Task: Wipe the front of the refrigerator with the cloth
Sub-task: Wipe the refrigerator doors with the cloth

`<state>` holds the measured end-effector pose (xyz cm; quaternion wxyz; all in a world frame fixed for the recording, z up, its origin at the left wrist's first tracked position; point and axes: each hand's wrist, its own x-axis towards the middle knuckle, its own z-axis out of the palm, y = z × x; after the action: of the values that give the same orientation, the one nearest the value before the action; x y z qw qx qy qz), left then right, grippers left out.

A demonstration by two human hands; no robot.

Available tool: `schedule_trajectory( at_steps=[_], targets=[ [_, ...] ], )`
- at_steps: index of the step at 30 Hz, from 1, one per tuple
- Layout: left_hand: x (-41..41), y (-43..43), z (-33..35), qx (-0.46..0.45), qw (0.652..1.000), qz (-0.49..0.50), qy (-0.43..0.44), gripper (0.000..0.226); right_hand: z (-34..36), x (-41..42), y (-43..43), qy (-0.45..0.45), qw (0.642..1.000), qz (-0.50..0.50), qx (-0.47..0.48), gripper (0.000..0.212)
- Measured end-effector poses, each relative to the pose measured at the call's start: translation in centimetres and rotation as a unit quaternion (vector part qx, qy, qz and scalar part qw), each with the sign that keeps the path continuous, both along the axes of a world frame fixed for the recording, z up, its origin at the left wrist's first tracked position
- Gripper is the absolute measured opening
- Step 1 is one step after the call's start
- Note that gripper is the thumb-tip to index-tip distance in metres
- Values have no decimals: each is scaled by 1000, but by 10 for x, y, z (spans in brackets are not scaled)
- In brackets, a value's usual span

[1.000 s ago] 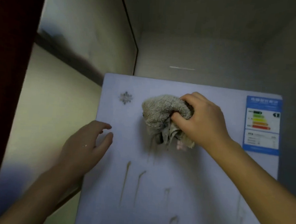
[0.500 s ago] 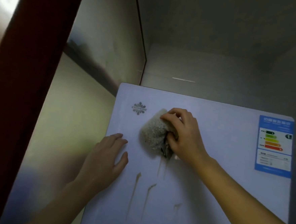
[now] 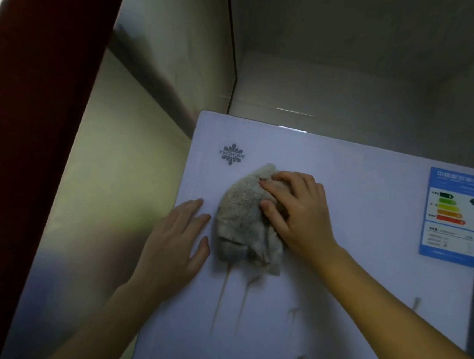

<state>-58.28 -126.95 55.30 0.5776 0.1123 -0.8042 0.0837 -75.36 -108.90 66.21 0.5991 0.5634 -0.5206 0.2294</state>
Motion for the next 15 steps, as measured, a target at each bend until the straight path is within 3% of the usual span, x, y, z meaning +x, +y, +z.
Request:
schedule_trajectory(
  at_steps=[2, 11, 15],
  targets=[
    [-2, -2, -5, -12, 1000, 5, 9, 49, 0, 0, -4, 14, 999, 5, -30, 30],
    [-7, -7, -11, -39, 999, 12, 22, 53, -14, -5, -12, 35, 998, 25, -36, 25],
    [-12, -12, -17, -33, 998, -1, 62, 50, -18, 3, -13, 0, 1000, 0, 1, 47]
  ],
)
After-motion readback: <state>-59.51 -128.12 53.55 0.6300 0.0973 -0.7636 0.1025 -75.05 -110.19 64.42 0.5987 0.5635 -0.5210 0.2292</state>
